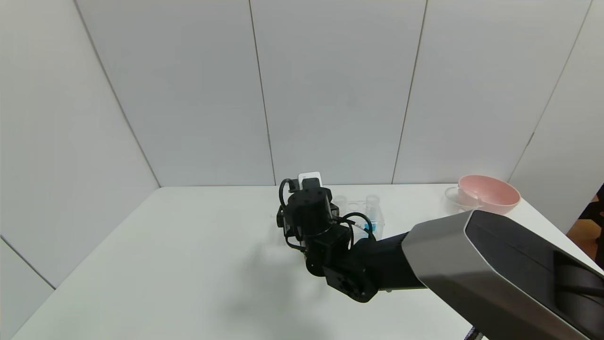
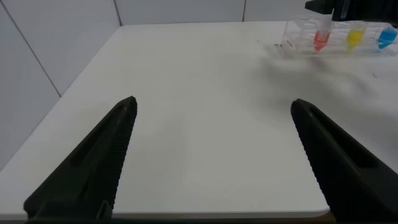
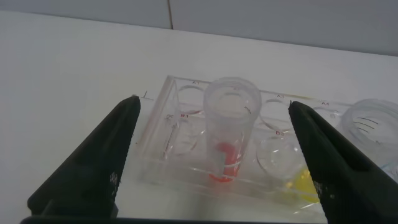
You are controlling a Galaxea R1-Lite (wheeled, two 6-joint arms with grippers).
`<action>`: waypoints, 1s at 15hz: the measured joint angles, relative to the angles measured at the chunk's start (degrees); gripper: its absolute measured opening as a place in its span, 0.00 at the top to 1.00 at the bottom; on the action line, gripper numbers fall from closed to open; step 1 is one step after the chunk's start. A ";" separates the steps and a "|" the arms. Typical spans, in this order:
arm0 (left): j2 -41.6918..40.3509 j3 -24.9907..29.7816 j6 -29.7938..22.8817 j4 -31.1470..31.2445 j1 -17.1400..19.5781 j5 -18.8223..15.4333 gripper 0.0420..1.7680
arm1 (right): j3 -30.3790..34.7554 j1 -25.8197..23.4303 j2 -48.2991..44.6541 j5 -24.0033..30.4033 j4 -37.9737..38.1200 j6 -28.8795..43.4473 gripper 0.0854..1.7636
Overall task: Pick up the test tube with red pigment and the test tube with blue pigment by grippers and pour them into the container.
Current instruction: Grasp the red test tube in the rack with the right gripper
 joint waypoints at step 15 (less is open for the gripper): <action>0.00 0.00 -0.02 -0.02 0.00 0.00 0.00 | 0.48 0.07 0.57 -0.09 -0.02 0.01 0.43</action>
